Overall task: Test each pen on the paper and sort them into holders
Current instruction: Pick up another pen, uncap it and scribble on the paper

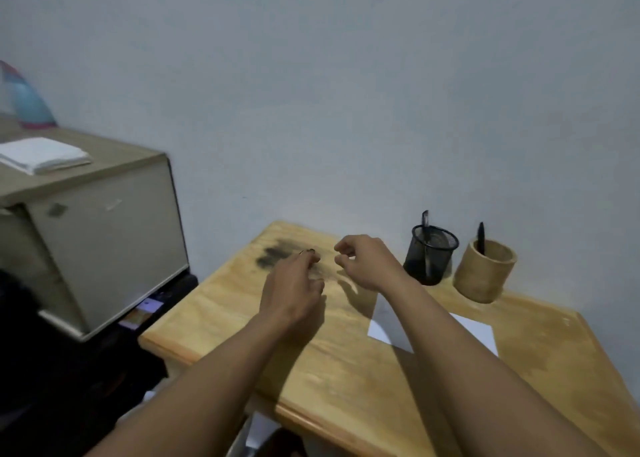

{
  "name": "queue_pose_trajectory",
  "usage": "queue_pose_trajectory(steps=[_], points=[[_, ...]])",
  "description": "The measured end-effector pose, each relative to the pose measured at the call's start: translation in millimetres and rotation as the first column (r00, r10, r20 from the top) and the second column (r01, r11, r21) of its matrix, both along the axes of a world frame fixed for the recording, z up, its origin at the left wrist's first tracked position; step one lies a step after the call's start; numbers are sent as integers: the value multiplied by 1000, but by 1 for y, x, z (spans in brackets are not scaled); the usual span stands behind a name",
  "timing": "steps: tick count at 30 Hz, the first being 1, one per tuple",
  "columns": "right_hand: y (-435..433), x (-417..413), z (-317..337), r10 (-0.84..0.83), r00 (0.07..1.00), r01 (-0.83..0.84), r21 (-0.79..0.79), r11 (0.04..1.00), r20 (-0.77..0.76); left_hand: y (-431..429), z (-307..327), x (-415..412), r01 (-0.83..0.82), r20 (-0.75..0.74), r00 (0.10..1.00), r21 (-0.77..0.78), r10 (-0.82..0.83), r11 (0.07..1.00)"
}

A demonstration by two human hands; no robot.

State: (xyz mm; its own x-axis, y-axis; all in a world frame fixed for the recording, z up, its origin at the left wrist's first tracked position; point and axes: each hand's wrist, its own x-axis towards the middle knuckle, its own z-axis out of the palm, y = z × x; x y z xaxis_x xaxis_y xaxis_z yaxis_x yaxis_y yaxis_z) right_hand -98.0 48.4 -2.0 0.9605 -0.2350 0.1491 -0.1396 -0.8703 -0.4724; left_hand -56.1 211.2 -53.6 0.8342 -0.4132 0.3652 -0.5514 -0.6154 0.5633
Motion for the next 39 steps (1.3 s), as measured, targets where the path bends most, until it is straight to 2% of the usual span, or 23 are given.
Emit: queue_pose_trajectory(steps=[8, 16, 20, 24, 28, 30, 35, 37, 39], points=[[36, 13, -41, 189, 981, -192, -100, 976, -41, 47, -20, -21, -245, 18, 970, 53, 244, 968], [42, 23, -66, 234, 972, -230, -169, 958, 8, 53, -26, -31, -400, 28, 916, 69, 399, 914], [41, 22, -69, 235, 972, -228, -148, 962, 32, 50, -28, -31, -404, 31, 915, 58, 403, 913], [41, 23, -71, 253, 966, -239, -196, 951, 50, 51, -30, -30, -343, 71, 936, -31, 344, 939], [41, 14, -63, 197, 974, -144, -366, 919, 114, 47, -18, -25, -269, 118, 952, -111, 282, 957], [38, 6, -58, 155, 978, -88, -390, 917, 142, 39, -8, -20, -212, 122, 964, -178, 235, 961], [16, -20, -40, -31, 980, 83, -260, 962, 199, 6, 23, -21, -20, 28, 999, -396, 34, 918], [8, -32, -31, -151, 956, 169, -49, 984, 252, -10, 31, -23, 32, -30, 998, -400, -48, 916], [-3, -43, -25, -306, 908, 225, 284, 932, 285, -27, 31, -22, 101, -69, 989, -303, -127, 948]])
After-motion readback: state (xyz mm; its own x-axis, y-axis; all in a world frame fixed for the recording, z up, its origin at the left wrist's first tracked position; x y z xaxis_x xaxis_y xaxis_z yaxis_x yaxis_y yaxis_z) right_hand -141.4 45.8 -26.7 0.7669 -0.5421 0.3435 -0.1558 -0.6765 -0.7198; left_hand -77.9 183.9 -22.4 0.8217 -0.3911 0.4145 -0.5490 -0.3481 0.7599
